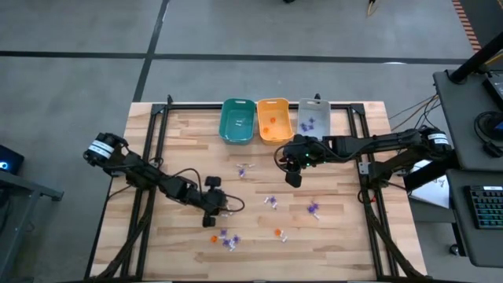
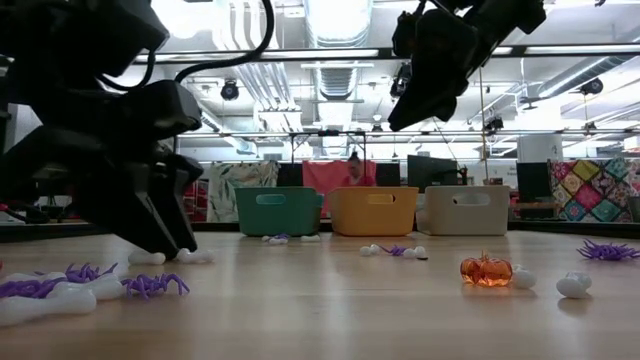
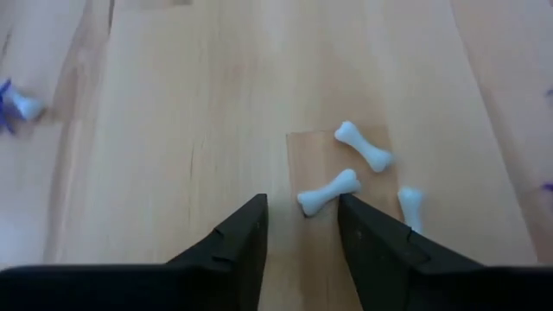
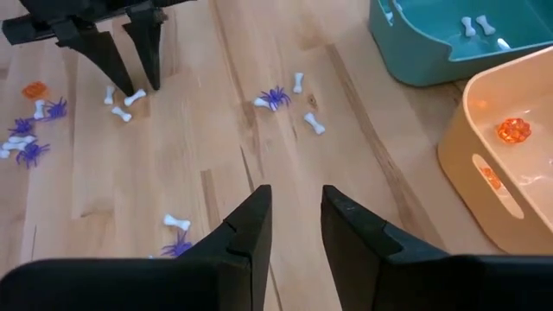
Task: Sort Halloween decoration
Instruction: Put the white bone toy into the blue bin
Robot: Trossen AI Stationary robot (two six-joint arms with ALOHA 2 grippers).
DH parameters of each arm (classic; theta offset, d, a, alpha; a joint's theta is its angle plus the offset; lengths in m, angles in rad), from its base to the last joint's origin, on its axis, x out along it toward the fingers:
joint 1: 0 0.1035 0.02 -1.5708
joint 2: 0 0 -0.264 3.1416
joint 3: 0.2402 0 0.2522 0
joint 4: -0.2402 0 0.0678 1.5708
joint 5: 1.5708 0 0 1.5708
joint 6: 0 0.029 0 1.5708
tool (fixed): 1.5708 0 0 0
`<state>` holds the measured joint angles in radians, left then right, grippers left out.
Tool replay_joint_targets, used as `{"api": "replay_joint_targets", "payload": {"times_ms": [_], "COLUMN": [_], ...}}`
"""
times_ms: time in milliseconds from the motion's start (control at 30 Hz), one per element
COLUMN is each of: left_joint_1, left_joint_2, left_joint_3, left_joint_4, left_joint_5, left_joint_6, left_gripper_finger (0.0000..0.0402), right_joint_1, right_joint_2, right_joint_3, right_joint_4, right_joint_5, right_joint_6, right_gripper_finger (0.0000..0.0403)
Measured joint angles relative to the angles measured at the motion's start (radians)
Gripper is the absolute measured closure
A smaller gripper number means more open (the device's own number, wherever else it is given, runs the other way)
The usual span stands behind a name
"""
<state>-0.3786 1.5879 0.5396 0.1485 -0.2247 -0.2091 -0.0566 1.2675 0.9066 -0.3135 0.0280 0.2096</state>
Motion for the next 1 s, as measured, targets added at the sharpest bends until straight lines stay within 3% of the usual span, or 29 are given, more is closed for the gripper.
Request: {"api": "replay_joint_targets", "payload": {"times_ms": [267, 467, 767, 1000], "left_joint_1": [0.003, 0.025, 0.045, 0.045], "left_joint_2": [-0.001, 0.016, 0.042, 0.043], "left_joint_3": [0.000, 0.000, 0.002, 0.002], "left_joint_4": [0.016, 0.047, 0.073, 0.069], "left_joint_5": [0.057, 0.094, 0.119, 0.118], "left_joint_6": [0.244, 0.353, 0.365, 0.337], "left_gripper_finger": [0.0263, 0.0277, 0.0322, 0.0385], "right_joint_1": [0.000, 0.000, 0.000, 0.000], "right_joint_2": [0.000, 0.000, 0.000, 0.000], "right_joint_3": [0.000, 0.000, 0.000, 0.000], "right_joint_4": [0.009, 0.010, 0.010, 0.010], "right_joint_5": [0.001, 0.051, 0.053, 0.053], "right_joint_6": [0.000, -0.001, 0.000, -0.001], "right_gripper_finger": [0.0312, 0.0312, 0.0312, 0.0312]}}
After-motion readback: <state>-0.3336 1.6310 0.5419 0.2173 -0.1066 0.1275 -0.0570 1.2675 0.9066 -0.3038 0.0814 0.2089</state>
